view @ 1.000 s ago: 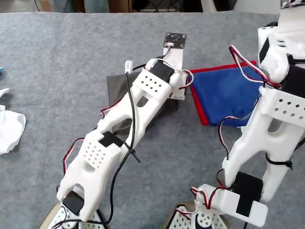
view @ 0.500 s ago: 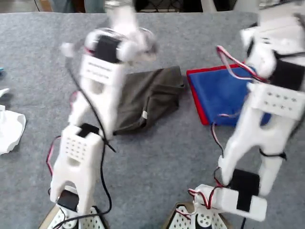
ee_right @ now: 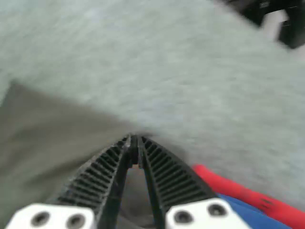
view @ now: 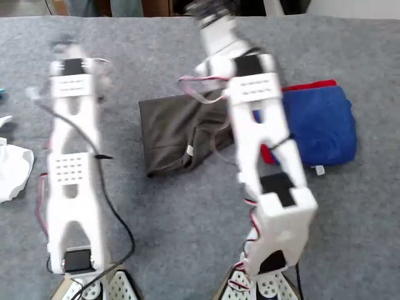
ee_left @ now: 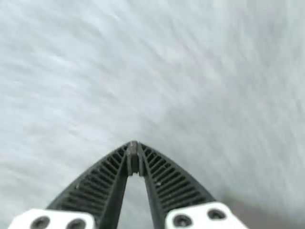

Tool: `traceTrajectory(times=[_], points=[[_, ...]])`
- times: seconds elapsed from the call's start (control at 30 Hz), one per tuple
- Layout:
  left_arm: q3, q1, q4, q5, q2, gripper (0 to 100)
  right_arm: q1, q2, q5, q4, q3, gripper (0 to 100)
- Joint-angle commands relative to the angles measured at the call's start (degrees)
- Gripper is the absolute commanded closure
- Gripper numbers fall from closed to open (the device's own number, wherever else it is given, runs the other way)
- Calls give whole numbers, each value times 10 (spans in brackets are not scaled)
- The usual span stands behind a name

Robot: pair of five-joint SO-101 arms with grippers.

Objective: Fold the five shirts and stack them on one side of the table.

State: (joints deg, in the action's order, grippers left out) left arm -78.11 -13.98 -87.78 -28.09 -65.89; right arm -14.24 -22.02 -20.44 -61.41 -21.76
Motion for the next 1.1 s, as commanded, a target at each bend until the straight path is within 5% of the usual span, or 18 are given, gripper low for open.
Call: traceTrajectory(times=[0.0,0.4,1.07], points=[[-26,-43,41,-4,-3,971,-53,-48,4,-19,-26,985],[-20,-41,75,12,-28,972,-62,-199,38,-185,-129,984],[-20,-27,87,17,-28,972,25,-204,13,-394,-275,984]])
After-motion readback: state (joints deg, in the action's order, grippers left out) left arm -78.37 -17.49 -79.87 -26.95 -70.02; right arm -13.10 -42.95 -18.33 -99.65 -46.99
